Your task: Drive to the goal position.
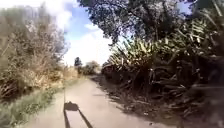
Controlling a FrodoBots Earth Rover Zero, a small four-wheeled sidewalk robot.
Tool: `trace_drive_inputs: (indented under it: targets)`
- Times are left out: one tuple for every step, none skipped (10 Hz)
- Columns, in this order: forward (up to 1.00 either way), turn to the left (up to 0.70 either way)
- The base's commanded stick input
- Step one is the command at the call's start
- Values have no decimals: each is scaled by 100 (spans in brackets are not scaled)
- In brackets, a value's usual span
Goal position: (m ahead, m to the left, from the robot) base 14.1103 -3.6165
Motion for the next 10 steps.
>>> trace_drive_inputs:
  targets:
    - [70,35]
    - [70,35]
    - [70,35]
    - [70,35]
    - [70,35]
    - [70,35]
    - [70,35]
    - [70,35]
    - [70,28]
    - [70,3]
